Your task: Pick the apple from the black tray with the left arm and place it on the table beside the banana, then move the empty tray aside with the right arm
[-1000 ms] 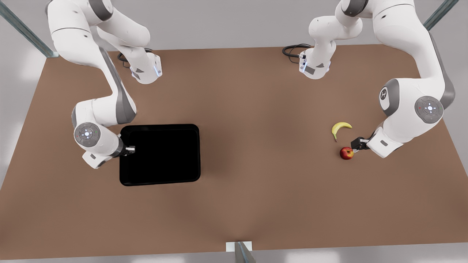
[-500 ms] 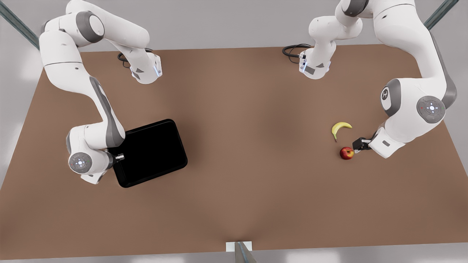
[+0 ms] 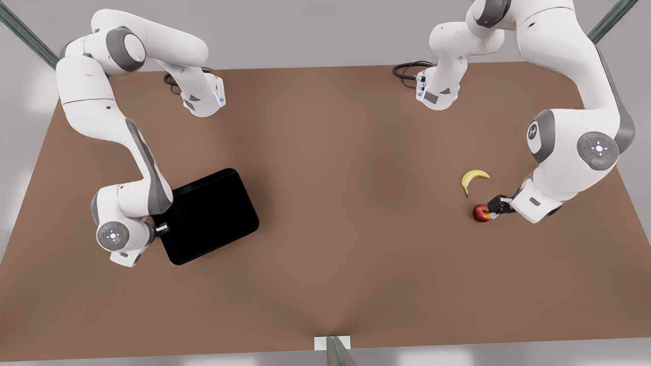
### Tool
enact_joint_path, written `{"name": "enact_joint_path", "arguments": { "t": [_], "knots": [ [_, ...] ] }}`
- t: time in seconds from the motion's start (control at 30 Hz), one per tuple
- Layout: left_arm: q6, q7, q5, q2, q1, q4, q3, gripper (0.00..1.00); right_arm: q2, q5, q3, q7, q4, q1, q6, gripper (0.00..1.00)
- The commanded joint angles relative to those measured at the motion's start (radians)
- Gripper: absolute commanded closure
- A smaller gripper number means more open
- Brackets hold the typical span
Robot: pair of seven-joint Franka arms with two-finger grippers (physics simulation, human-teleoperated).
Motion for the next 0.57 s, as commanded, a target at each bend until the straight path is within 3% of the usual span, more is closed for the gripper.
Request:
{"name": "enact_joint_path", "arguments": {
  "t": [0.0, 0.03, 0.1, 0.17, 0.2, 0.23, 0.27, 0.3, 0.37, 0.43, 0.47, 0.53],
  "knots": [
    [-0.126, 0.003, 0.000, -0.007, 0.001, 0.022, -0.001, 0.00, -0.043, 0.033, 0.010, -0.078, 0.005, 0.001, -0.070, 0.00],
    [-0.134, 0.000, 0.001, -0.004, -0.005, 0.030, -0.003, 0.00, -0.082, 0.036, 0.017, -0.095, 0.013, 0.001, -0.119, 0.00],
    [-0.134, 0.000, 0.000, -0.001, -0.006, 0.045, -0.003, 0.00, -0.092, 0.138, 0.082, -0.098, 0.217, 0.001, -0.390, 0.00],
    [-0.134, 0.000, 0.000, 0.004, -0.005, 0.050, -0.003, 0.00, -0.221, 0.192, 0.152, 0.000, 0.255, 0.006, -0.516, 0.00],
    [-0.134, 0.000, 0.000, 0.004, -0.005, 0.052, -0.001, 0.00, -0.276, 0.197, 0.137, 0.088, 0.255, 0.082, -0.594, 0.00],
    [-0.134, 0.000, 0.000, 0.004, -0.005, 0.052, -0.001, 0.00, -0.323, 0.216, -0.058, 0.092, 0.255, 0.260, -0.601, 0.00],
    [-0.134, 0.001, 0.000, 0.005, -0.005, 0.052, 0.000, 0.00, -0.334, 0.469, -0.345, 0.066, 0.257, 0.394, -0.596, 0.00],
    [-0.134, 0.000, 0.000, 0.009, -0.005, 0.053, -0.001, 0.00, -0.374, 0.501, -0.388, 0.026, 0.257, 0.403, -0.593, 0.01],
    [-0.134, -0.002, -0.002, 0.010, -0.005, 0.055, -0.001, 0.00, -0.468, 0.427, -0.339, 0.017, 0.218, 0.395, -0.598, 0.03],
    [-0.134, -0.002, -0.002, 0.012, -0.005, 0.061, -0.001, 0.00, -0.529, 0.438, -0.345, 0.097, 0.044, 0.395, -0.494, 0.00],
    [-0.134, -0.002, -0.002, 0.013, -0.005, 0.061, -0.001, 0.00, -0.616, 0.438, -0.372, 0.101, -0.150, 0.388, -0.323, 0.00],
    [-0.136, -0.002, -0.002, 0.012, -0.006, 0.061, -0.003, 0.00, -0.676, 0.441, -0.414, 0.103, -0.217, 0.371, -0.283, 0.00]
  ]
}}
